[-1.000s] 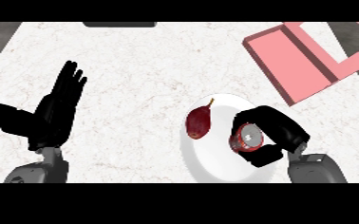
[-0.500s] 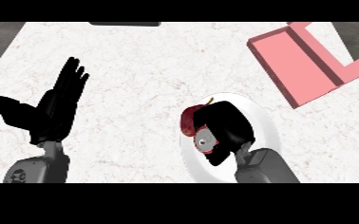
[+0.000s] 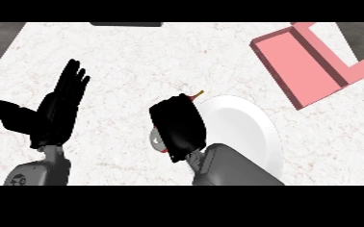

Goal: Pick the can from the plate and place it in the cardboard box

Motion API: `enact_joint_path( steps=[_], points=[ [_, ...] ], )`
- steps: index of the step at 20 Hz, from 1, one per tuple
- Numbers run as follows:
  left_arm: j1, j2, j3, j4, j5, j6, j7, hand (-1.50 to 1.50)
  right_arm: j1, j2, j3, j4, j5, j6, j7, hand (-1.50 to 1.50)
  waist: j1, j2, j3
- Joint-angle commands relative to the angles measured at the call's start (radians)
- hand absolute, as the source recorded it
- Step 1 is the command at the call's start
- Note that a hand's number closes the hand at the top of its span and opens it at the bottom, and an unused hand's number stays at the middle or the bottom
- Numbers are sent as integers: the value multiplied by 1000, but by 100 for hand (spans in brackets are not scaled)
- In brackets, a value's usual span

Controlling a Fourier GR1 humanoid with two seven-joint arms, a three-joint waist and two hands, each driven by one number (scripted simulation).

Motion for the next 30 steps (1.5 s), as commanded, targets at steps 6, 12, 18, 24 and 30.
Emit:
enact_joint_path(
  steps=[6, 12, 18, 24, 30],
  points=[
    [-8, 20, 19, -13, 13, -11, 19, 0, -177, 6, -35, -200, -77, -99, 251, 150, -8, -5, 0],
    [31, -2, 16, 2, -1, 4, -17, 0, -203, 6, -160, -260, 64, -122, 350, 150, -27, -4, 0],
    [27, -37, -24, -2, -34, 25, -32, 0, -275, -55, -371, -219, 69, -83, 331, 150, -25, -1, 0],
    [-24, -7, 23, 23, 1, 18, 17, 0, -249, -154, -528, -165, 1, -32, 222, 150, -24, 1, 1],
    [31, 11, 19, 8, 8, -32, -31, 0, -315, -242, -631, 64, 43, -115, 84, 150, -11, 3, 0]
  ],
)
